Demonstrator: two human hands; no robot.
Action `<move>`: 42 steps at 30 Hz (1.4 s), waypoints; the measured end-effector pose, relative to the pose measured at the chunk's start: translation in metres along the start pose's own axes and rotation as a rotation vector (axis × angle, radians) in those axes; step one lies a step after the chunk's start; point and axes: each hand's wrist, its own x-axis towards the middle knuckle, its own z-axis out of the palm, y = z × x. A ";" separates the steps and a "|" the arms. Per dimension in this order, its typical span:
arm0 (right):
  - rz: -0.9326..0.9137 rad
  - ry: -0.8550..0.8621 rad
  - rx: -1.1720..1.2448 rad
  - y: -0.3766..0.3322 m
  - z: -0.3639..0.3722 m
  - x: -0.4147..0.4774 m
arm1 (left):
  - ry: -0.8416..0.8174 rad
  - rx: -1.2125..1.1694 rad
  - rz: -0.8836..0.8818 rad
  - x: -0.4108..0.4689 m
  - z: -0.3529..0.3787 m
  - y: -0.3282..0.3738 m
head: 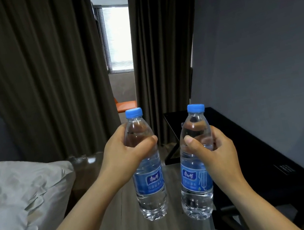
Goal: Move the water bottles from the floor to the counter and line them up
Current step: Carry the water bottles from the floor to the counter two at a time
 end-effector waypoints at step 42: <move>0.239 0.536 -0.348 0.354 -0.030 0.427 | -0.631 -0.172 -0.098 0.516 0.295 -0.299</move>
